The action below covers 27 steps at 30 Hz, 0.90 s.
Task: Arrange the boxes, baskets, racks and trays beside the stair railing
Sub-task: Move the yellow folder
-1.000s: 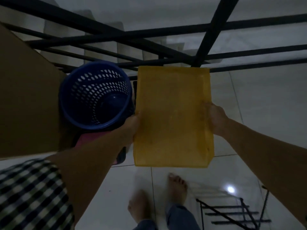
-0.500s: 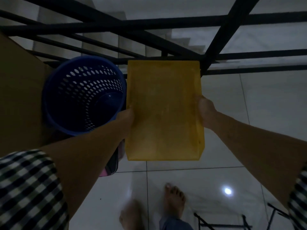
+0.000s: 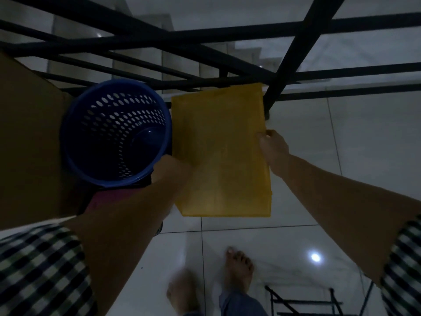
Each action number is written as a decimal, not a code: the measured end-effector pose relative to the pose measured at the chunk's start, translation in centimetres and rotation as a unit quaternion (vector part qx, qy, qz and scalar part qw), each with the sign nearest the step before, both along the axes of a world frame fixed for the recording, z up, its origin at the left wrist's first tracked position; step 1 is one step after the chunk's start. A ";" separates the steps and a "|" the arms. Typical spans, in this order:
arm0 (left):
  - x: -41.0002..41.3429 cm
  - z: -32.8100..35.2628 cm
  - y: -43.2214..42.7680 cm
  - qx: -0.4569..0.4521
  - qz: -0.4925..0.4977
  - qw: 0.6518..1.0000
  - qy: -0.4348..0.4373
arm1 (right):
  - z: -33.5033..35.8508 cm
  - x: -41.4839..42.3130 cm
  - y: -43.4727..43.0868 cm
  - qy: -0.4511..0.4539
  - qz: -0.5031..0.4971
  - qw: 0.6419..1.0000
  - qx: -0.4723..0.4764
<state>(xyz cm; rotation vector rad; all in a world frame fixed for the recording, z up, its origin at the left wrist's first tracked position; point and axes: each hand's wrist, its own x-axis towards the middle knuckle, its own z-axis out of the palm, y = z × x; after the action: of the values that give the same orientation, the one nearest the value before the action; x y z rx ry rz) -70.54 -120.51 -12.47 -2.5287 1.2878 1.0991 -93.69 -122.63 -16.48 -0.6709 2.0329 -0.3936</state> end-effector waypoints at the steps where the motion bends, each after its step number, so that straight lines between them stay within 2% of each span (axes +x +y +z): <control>1: -0.1 0.2 0.0 -0.005 -0.010 1.000 0.004 | 0.1 0.1 0.3 0.000 0.015 1.000 0.001; 5: -1.1 1.8 -0.4 0.045 -0.068 0.996 0.022 | 0.6 0.9 0.6 0.036 0.052 0.998 0.001; 9: -1.2 -0.1 -0.2 0.031 -0.092 0.993 0.066 | 0.4 1.7 0.2 0.048 0.047 0.998 -0.008; 11: -1.2 -1.0 0.5 0.024 -0.063 0.997 0.042 | -0.1 1.7 0.2 0.048 0.047 0.998 -0.010; 13: -1.1 -1.8 1.1 0.058 -0.047 0.997 -0.003 | -0.6 1.5 0.3 0.055 0.046 0.997 -0.007; 15: -0.6 -2.7 1.3 0.100 -0.060 0.993 0.016 | -1.2 1.4 0.3 0.053 0.039 0.998 -0.005; 17: -0.1 -3.5 1.4 0.115 -0.008 0.991 0.067 | -1.6 1.4 0.3 0.056 0.028 0.998 -0.012; 19: 0.5 -3.7 1.5 0.092 0.007 0.994 0.065 | -2.0 1.3 0.2 0.056 0.022 0.998 -0.021; 23: 1.6 -3.2 2.2 -0.009 -0.012 0.999 -0.038 | -2.0 0.8 0.3 0.020 0.009 0.999 -0.025; 27: 1.1 -1.5 2.7 -0.030 -0.031 0.997 -0.067 | -1.7 1.0 0.9 0.002 -0.025 1.000 -0.017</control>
<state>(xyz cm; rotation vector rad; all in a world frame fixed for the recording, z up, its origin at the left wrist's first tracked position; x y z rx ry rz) -69.39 -117.84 -13.94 -2.5370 1.3713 0.8743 -92.68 -121.77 -18.15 -0.6437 2.0537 -0.4566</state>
